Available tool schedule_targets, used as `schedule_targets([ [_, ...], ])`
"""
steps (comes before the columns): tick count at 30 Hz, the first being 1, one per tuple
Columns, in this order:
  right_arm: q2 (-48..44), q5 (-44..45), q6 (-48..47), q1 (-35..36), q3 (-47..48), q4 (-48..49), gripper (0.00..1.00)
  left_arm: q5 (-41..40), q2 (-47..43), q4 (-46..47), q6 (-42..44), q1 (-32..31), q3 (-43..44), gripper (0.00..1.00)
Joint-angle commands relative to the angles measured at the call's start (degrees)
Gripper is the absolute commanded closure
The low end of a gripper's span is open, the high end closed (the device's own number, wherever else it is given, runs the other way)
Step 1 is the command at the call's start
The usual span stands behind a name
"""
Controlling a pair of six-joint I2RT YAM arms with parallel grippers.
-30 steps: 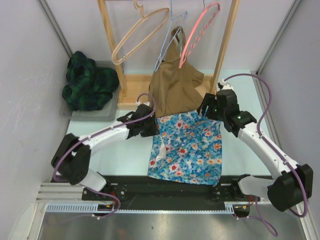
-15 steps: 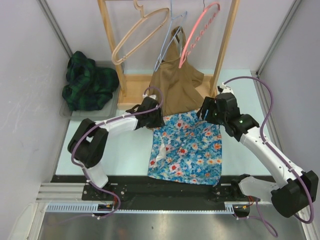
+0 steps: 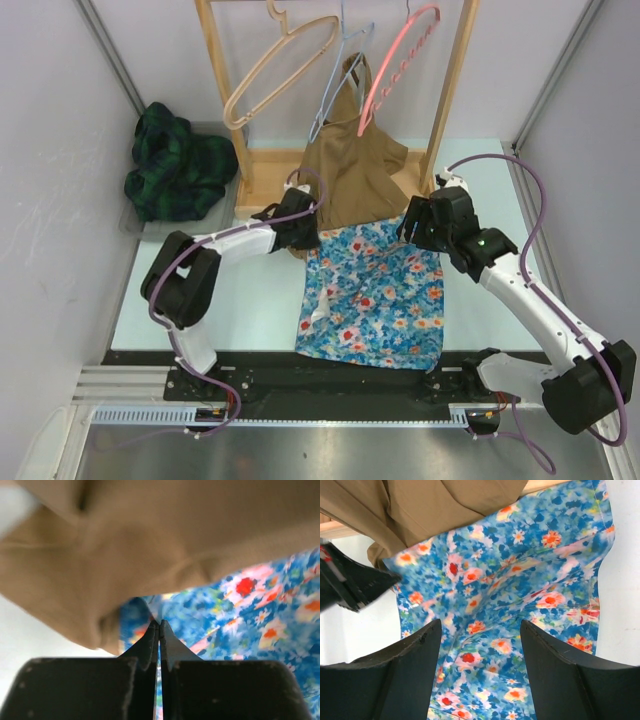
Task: Place the skirt on the hanger
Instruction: Flatten the skirt
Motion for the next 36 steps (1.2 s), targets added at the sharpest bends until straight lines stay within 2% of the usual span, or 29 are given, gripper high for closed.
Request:
schedule_targets([
  [1,0.0,1.1,0.1,0.1,1.8,-0.1,0.32,-0.6,-5.0,-0.2,2.4,3.0,2.8,1.00],
  [7,1.3,-0.6,0.1,0.2,1.1,1.4,0.32,-2.1,-8.5,-0.7,3.3,3.3,3.5,1.00],
  [14,3.2,-1.6,-0.6,0.8,1.9,1.8,0.33,-2.1,-1.6,-2.7,4.6,5.2,14.2,1.00],
  [18,2.8,-1.9,-0.3,1.1,1.2,1.7,0.32,-2.2,-0.3,-4.6,5.3,6.6,16.5,0.99],
  [19,2.8,-2.0,-0.2,1.2,1.0,1.7,0.33,-2.1,-0.3,-5.1,5.7,6.7,16.5,0.91],
  [20,2.8,-2.2,0.0,1.1,0.8,1.6,0.32,-2.2,-0.5,-5.4,5.9,6.8,15.8,0.62],
  [21,2.8,-2.4,0.1,1.3,0.6,1.9,0.32,-2.6,-1.5,-6.2,6.1,6.8,15.4,0.48],
  [23,2.8,-2.9,0.4,1.4,0.1,2.1,0.33,-3.2,-3.2,-6.6,6.5,6.8,13.1,0.27],
  [26,3.2,-4.3,0.1,1.9,-0.2,3.3,0.32,-3.0,-8.6,-7.4,6.7,6.8,9.4,0.20],
  [30,5.6,-6.1,-3.2,5.1,-0.1,4.2,0.30,-1.9,-17.0,-10.5,7.3,6.8,4.6,0.17],
  [34,9.4,-5.5,-8.5,13.8,-1.4,4.3,0.29,-0.1,-24.3,-13.7,7.3,6.8,-2.0,0.17],
  [36,10.7,-3.9,-11.9,21.4,-3.6,5.8,0.29,-0.6,-28.7,-15.4,6.5,6.8,-6.5,0.17],
])
